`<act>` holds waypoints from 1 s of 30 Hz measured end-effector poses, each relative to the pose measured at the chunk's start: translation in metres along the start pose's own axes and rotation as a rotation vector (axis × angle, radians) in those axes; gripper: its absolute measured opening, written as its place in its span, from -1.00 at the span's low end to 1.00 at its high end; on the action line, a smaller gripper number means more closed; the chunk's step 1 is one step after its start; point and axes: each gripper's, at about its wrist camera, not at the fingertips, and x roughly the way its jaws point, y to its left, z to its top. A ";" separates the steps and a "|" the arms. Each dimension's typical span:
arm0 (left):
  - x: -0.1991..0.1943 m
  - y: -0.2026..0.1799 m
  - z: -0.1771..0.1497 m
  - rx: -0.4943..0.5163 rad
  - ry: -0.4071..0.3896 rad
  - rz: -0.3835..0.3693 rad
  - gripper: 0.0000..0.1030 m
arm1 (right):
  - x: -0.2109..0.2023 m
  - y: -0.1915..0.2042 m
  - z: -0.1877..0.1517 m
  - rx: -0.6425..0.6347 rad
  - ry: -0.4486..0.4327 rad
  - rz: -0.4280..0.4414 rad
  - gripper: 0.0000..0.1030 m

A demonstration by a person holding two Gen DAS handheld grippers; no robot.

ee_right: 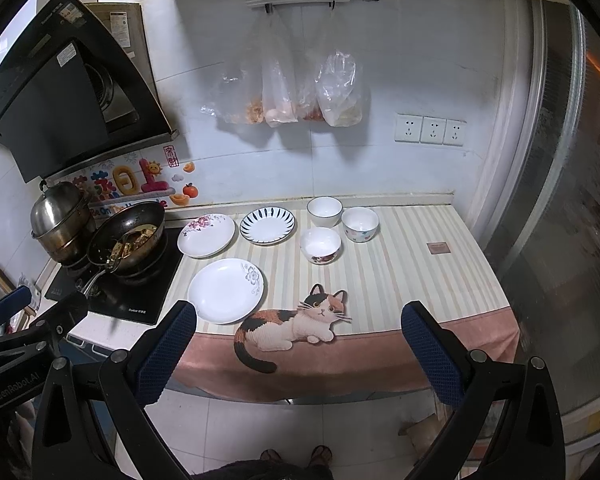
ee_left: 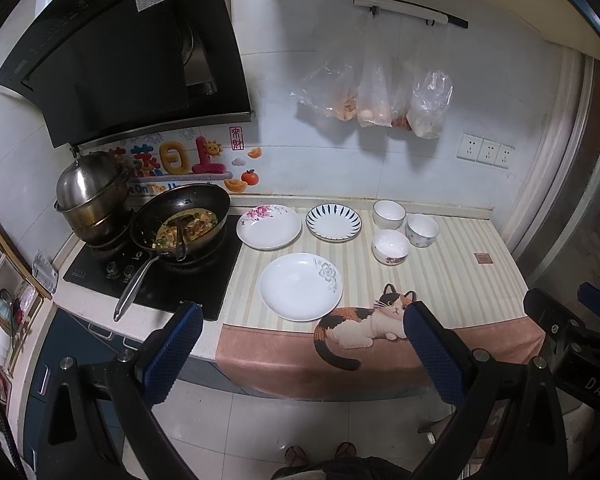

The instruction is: Organize plates and bowls

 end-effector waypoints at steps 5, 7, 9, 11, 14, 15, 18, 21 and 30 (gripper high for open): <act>0.000 0.000 0.000 0.001 0.000 0.001 1.00 | 0.001 0.002 0.003 0.000 -0.001 0.000 1.00; 0.000 0.000 -0.001 -0.001 -0.001 0.001 1.00 | 0.001 0.002 0.002 0.000 -0.002 0.002 1.00; 0.000 0.000 -0.001 0.000 -0.001 0.001 1.00 | 0.001 0.002 0.003 -0.002 -0.002 -0.001 1.00; -0.001 0.000 0.000 -0.002 -0.002 0.001 1.00 | 0.001 0.001 0.002 -0.001 -0.003 0.001 1.00; 0.000 0.000 -0.001 -0.001 -0.002 0.001 1.00 | 0.002 0.003 0.004 -0.002 -0.004 -0.002 1.00; 0.000 -0.001 -0.002 -0.002 -0.002 0.001 1.00 | 0.003 0.004 0.006 -0.001 -0.003 -0.002 1.00; 0.001 0.001 0.001 -0.004 -0.002 0.002 1.00 | 0.003 0.003 0.005 -0.002 -0.005 -0.002 1.00; 0.002 0.002 0.004 -0.007 -0.001 0.003 1.00 | 0.005 0.004 0.008 -0.003 -0.004 -0.001 1.00; 0.004 0.005 0.009 -0.006 0.002 -0.005 1.00 | 0.014 0.012 0.020 -0.011 -0.006 0.000 1.00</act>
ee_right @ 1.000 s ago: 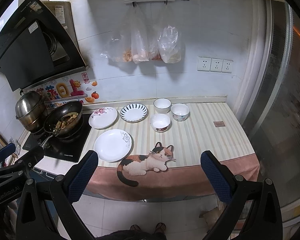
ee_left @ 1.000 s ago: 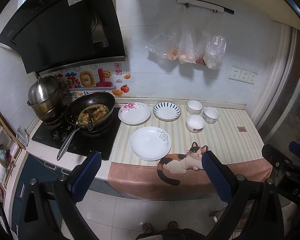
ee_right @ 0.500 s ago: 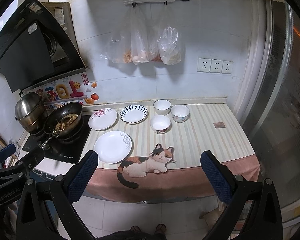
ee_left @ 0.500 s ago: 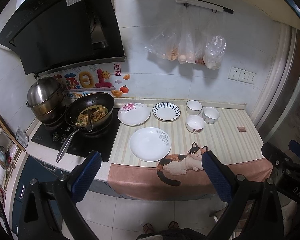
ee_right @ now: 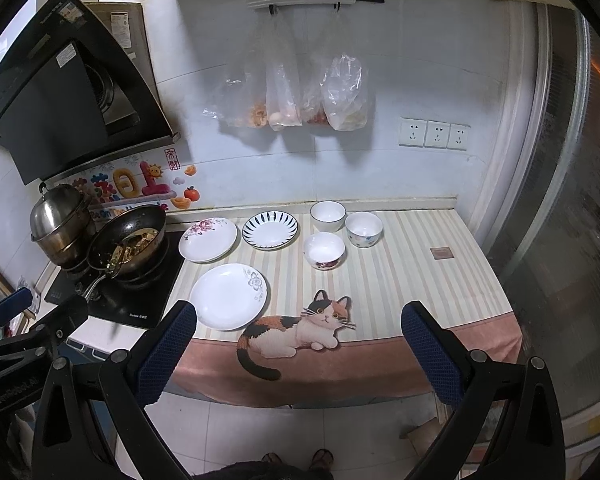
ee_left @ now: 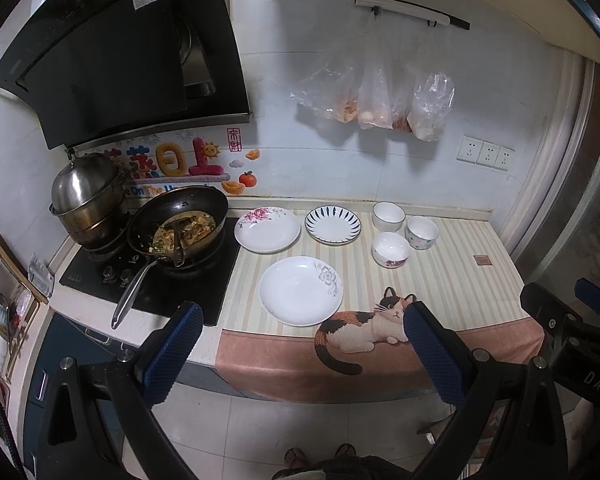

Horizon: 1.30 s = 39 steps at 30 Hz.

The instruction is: Organize plates and bowls

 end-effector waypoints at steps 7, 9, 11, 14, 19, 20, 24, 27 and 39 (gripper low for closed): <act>0.036 0.018 0.020 0.053 -0.074 0.026 1.00 | 0.021 0.002 -0.006 0.025 -0.043 0.114 1.00; 0.058 0.030 0.021 0.057 -0.085 0.041 1.00 | 0.042 0.002 -0.007 0.042 -0.014 0.138 1.00; 0.087 0.039 0.021 0.065 -0.077 0.061 1.00 | 0.066 0.002 -0.010 0.059 0.025 0.145 1.00; 0.140 0.053 0.017 0.060 0.007 0.059 1.00 | 0.107 0.001 -0.016 0.079 0.078 0.153 1.00; 0.232 0.073 0.004 -0.006 0.182 0.020 1.00 | 0.201 0.006 -0.029 0.065 0.211 0.174 1.00; 0.254 0.076 0.002 -0.019 0.224 0.014 1.00 | 0.222 0.007 -0.032 0.063 0.232 0.186 1.00; 0.322 0.082 -0.007 -0.042 0.323 0.010 1.00 | 0.317 0.013 -0.042 0.043 0.340 0.230 1.00; 0.375 0.086 -0.012 -0.058 0.400 0.000 0.98 | 0.387 0.020 -0.050 0.024 0.424 0.281 0.99; 0.499 0.092 -0.038 -0.105 0.643 -0.113 0.27 | 0.576 0.061 -0.074 -0.003 0.676 0.424 0.33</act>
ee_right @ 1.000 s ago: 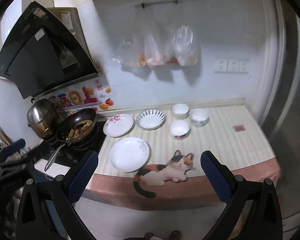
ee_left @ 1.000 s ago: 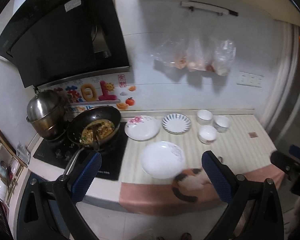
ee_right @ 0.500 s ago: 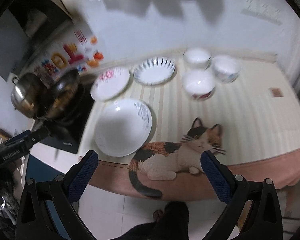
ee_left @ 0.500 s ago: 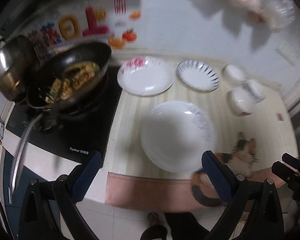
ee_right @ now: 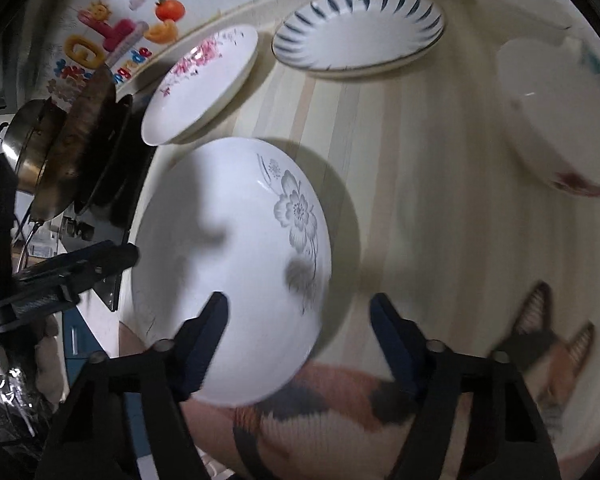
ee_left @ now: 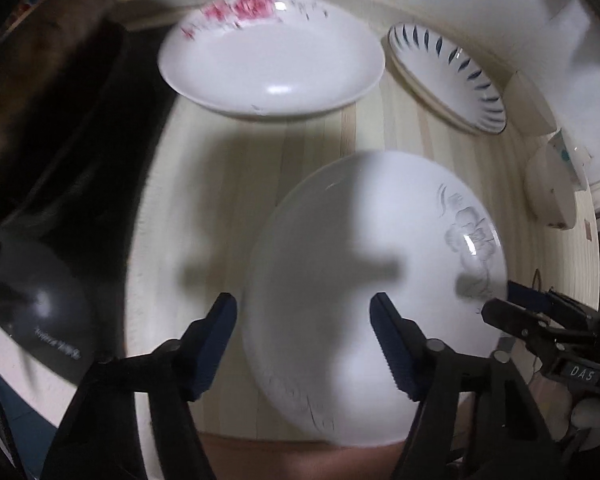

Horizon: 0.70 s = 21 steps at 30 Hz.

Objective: Organize plates and bowls
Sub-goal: 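Grasp the rim of the grey-flower white plate with both grippers side by side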

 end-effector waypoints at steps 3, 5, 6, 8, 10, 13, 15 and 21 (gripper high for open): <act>0.006 0.000 0.000 0.018 0.006 0.000 0.26 | 0.017 -0.002 0.010 -0.006 0.028 0.017 0.18; 0.005 0.000 0.000 0.021 0.003 0.001 0.26 | 0.027 -0.002 0.015 -0.021 0.032 0.026 0.05; 0.005 0.000 -0.001 0.019 -0.001 0.001 0.26 | 0.027 0.000 0.017 -0.034 0.021 0.027 -0.15; 0.002 0.001 -0.002 0.007 -0.006 -0.001 0.23 | 0.034 0.003 0.020 -0.047 0.041 0.022 -0.40; 0.000 0.003 -0.003 -0.006 -0.009 -0.002 0.17 | 0.034 0.003 0.021 -0.051 0.045 0.012 -0.42; -0.003 0.005 -0.006 -0.019 -0.007 -0.006 0.09 | 0.032 0.003 0.019 -0.067 0.044 0.004 -0.43; -0.005 0.002 -0.008 -0.014 -0.010 -0.005 0.07 | 0.031 0.001 0.019 -0.063 0.048 0.007 -0.43; -0.014 -0.012 -0.016 0.005 -0.025 -0.004 0.07 | 0.018 -0.001 0.015 -0.061 0.031 0.007 -0.43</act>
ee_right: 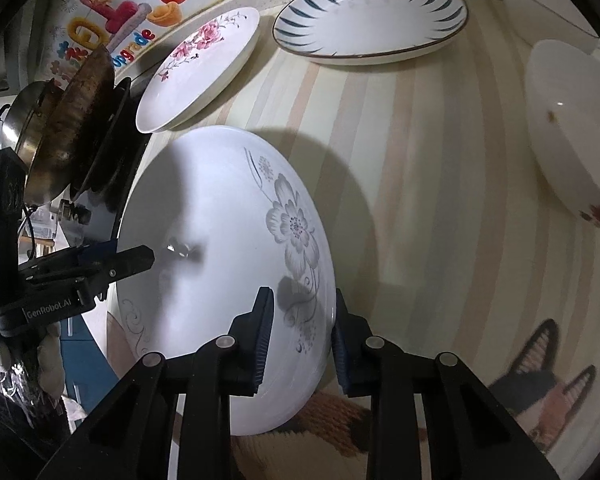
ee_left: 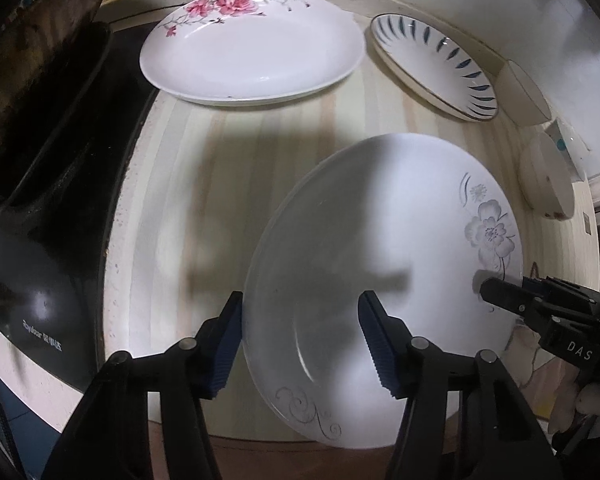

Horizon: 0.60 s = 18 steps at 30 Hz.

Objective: Organize plates and bowls
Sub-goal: 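Grasp the rim of the grey-flower white plate with both grippers side by side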

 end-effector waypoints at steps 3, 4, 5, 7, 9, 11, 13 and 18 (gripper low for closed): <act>-0.005 -0.007 -0.004 -0.002 -0.006 -0.016 0.07 | -0.012 -0.003 -0.004 0.004 -0.012 0.002 -0.43; -0.008 -0.012 -0.006 0.003 -0.012 -0.020 0.07 | -0.015 -0.005 -0.006 0.005 -0.014 0.002 -0.43; -0.010 -0.015 -0.007 0.008 -0.017 -0.022 0.07 | -0.020 -0.007 -0.008 0.008 -0.019 0.002 -0.43; -0.013 -0.026 -0.008 0.024 -0.028 -0.019 0.07 | -0.029 -0.012 -0.013 0.015 -0.025 -0.001 -0.43; -0.014 -0.036 -0.010 0.035 -0.029 -0.023 0.07 | -0.039 -0.016 -0.019 0.026 -0.034 -0.002 -0.43; -0.016 -0.045 -0.011 0.046 -0.033 -0.034 0.07 | -0.048 -0.021 -0.023 0.034 -0.042 -0.004 -0.43; -0.014 -0.057 -0.010 0.064 -0.032 -0.042 0.07 | -0.058 -0.029 -0.031 0.048 -0.054 -0.007 -0.43; -0.008 -0.089 -0.013 0.114 -0.018 -0.062 0.07 | -0.077 -0.053 -0.052 0.094 -0.069 -0.019 -0.43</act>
